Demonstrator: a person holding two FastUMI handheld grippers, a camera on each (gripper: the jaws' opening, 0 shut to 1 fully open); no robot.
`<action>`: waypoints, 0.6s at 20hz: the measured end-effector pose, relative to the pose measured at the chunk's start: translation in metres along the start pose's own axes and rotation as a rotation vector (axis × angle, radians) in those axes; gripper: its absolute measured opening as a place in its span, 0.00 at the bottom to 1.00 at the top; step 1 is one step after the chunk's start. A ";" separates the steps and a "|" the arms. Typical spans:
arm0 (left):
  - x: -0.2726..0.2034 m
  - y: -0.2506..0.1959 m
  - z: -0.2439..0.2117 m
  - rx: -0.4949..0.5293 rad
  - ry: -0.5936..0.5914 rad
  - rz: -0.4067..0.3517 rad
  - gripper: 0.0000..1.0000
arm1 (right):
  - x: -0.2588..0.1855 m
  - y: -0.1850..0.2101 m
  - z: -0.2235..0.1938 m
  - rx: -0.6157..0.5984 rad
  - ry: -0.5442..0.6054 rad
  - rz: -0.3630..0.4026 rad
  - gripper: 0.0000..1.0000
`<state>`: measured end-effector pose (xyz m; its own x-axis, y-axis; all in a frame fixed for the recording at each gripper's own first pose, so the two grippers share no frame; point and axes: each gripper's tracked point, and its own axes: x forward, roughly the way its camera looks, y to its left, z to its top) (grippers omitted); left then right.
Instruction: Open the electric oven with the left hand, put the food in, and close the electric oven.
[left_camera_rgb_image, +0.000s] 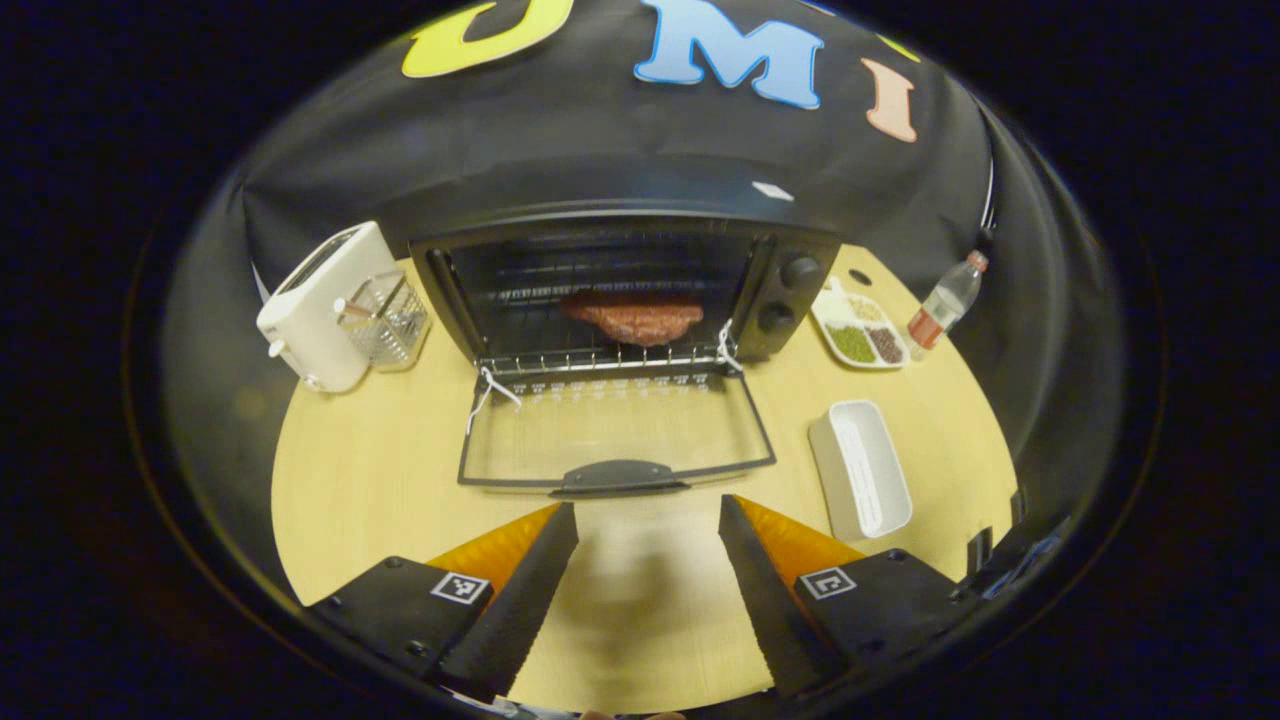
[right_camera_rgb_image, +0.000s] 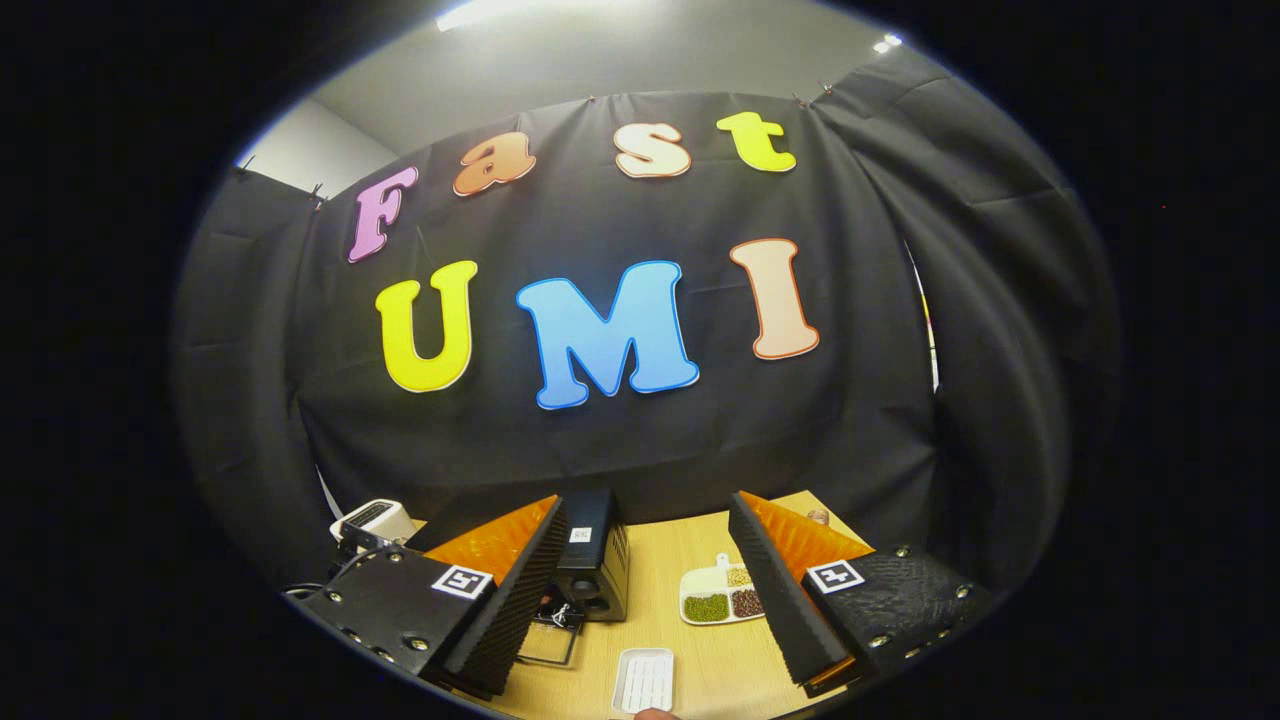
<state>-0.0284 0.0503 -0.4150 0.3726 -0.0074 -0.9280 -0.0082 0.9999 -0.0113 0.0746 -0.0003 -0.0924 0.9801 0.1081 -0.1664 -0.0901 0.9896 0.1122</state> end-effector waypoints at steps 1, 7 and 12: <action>0.007 0.001 -0.006 -0.001 0.026 0.004 0.97 | 0.001 -0.004 -0.002 0.001 0.006 -0.007 0.98; 0.037 0.010 -0.030 0.015 0.160 0.010 0.99 | 0.002 -0.023 -0.011 0.022 0.041 -0.061 0.98; 0.059 0.013 -0.037 -0.011 0.233 0.008 0.94 | 0.004 -0.031 -0.009 0.012 0.037 -0.087 0.98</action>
<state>-0.0408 0.0622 -0.4833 0.1478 -0.0034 -0.9890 -0.0207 0.9998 -0.0065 0.0795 -0.0298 -0.1057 0.9769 0.0252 -0.2120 -0.0023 0.9942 0.1071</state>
